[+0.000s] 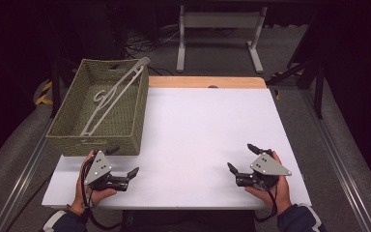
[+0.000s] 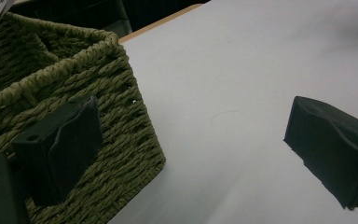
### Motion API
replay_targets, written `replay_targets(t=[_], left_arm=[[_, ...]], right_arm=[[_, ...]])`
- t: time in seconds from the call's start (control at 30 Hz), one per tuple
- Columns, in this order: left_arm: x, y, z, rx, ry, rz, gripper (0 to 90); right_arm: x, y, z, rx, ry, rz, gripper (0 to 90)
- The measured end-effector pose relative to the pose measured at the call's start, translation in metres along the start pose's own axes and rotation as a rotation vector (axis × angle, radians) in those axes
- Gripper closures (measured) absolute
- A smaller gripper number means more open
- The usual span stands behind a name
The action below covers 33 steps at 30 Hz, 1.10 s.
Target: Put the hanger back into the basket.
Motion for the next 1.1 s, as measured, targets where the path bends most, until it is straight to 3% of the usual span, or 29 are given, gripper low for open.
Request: replay_targets(t=[0.53, 0.7, 1.1], left_arm=[[-0.0020, -0.0008, 0.0009, -0.010, -0.022, -0.010, 4.9], [-0.0013, -0.0020, 0.0021, -0.018, -0.001, -0.002, 4.9], [-0.0061, -0.0057, 0.0056, -0.045, -0.008, -0.018, 5.0]], right_arm=[[0.0018, -0.0036, 0.0038, -0.015, -0.017, 0.000, 10.7], [0.0015, -0.0033, 0.0030, -0.012, -0.015, 0.008, 10.2], [0.0051, -0.0057, 0.0069, -0.025, -0.017, 0.022, 10.0]])
Point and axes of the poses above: each handheld gripper's, and its own axes: y roughly backward along the jaws, z roughly out of its underside, x roughly to its right, the point moved 10 cm from there along -y, roughly forward along the jaws, and after that the axes turned 5 degrees about -x, right-handed, at the moved point
